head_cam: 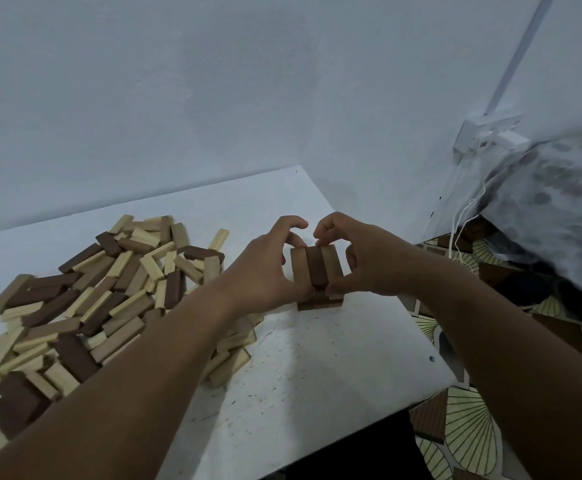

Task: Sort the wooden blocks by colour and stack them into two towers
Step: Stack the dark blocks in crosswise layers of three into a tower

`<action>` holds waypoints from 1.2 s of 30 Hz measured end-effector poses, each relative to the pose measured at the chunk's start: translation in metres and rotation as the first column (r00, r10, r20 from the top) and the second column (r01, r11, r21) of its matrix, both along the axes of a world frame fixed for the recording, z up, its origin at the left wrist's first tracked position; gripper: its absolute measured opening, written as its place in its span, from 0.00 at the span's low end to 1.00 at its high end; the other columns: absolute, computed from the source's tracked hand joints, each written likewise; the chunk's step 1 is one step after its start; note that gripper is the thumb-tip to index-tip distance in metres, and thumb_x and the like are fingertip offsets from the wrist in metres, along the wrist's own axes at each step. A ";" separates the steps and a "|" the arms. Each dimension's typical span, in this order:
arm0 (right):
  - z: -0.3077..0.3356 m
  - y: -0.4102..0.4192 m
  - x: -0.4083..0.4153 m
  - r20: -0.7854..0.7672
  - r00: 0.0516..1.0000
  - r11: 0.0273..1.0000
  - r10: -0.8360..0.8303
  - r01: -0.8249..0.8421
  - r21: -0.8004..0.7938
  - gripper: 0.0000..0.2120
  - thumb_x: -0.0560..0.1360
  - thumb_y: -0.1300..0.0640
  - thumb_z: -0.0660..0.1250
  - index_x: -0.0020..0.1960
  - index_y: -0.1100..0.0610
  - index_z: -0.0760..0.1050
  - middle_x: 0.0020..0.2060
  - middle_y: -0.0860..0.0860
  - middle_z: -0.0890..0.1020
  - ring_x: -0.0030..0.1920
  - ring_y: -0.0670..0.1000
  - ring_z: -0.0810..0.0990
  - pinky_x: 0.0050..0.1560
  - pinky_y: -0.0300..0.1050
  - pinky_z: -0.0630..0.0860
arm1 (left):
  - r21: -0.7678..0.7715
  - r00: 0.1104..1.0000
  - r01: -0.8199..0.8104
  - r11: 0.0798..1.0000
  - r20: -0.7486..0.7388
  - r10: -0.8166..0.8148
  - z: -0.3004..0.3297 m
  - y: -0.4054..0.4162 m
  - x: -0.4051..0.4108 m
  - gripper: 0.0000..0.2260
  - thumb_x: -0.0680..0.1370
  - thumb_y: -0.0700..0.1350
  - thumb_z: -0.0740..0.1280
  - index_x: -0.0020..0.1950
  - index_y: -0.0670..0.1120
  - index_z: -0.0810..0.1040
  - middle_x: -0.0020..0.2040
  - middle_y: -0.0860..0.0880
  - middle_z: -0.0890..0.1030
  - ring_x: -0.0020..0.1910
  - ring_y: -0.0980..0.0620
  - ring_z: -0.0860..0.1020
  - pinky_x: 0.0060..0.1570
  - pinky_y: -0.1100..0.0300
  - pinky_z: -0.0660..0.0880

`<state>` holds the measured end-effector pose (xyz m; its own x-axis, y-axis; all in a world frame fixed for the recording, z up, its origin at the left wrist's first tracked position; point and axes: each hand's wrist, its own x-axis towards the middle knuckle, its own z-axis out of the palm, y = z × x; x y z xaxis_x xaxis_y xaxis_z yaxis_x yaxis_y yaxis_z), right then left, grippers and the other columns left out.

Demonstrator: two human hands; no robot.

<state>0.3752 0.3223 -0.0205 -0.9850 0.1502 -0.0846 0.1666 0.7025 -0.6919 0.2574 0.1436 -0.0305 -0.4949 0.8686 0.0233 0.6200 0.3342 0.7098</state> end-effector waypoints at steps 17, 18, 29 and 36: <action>0.025 -0.059 -0.020 -0.235 0.972 0.991 0.022 0.010 0.136 0.26 0.71 0.47 0.75 0.66 0.47 0.70 0.63 0.42 0.75 0.37 0.23 0.69 0.37 0.27 0.63 | 0.021 0.977 -0.194 0.981 -0.086 0.196 0.014 -0.077 -0.016 0.36 0.70 0.55 0.77 0.72 0.64 0.61 0.65 0.60 0.70 0.53 0.61 0.72 0.46 0.65 0.70; 0.024 -0.069 -0.027 -0.241 0.970 0.989 0.043 -0.007 0.149 0.25 0.72 0.47 0.75 0.66 0.47 0.71 0.63 0.42 0.75 0.38 0.23 0.70 0.38 0.27 0.62 | 0.027 0.972 -0.216 0.976 -0.092 0.217 0.015 -0.087 -0.020 0.34 0.71 0.55 0.76 0.71 0.63 0.62 0.64 0.60 0.71 0.53 0.61 0.73 0.45 0.67 0.69; -0.018 -0.136 -0.103 -0.172 0.985 0.986 -0.009 0.037 0.162 0.17 0.73 0.56 0.71 0.61 0.55 0.76 0.54 0.53 0.77 0.54 0.54 0.77 0.56 0.51 0.76 | -0.133 0.862 -0.502 0.855 -0.163 0.480 -0.013 -0.141 -0.065 0.18 0.73 0.54 0.71 0.61 0.56 0.73 0.50 0.54 0.79 0.48 0.53 0.78 0.51 0.51 0.77; -0.023 -0.140 -0.129 0.020 0.990 0.989 -0.139 0.138 0.048 0.22 0.67 0.58 0.76 0.60 0.54 0.77 0.53 0.51 0.79 0.49 0.50 0.78 0.46 0.44 0.77 | -0.120 0.834 -0.538 0.834 -0.220 0.506 -0.021 -0.126 -0.071 0.16 0.74 0.52 0.72 0.59 0.50 0.75 0.46 0.53 0.80 0.45 0.52 0.77 0.34 0.63 0.65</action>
<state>0.2458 0.1820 -0.0437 -0.9522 0.2894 -0.0973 0.2804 0.7028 -0.6538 0.1861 0.0174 -0.0510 -0.8771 0.4796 0.0271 0.4246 0.7477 0.5105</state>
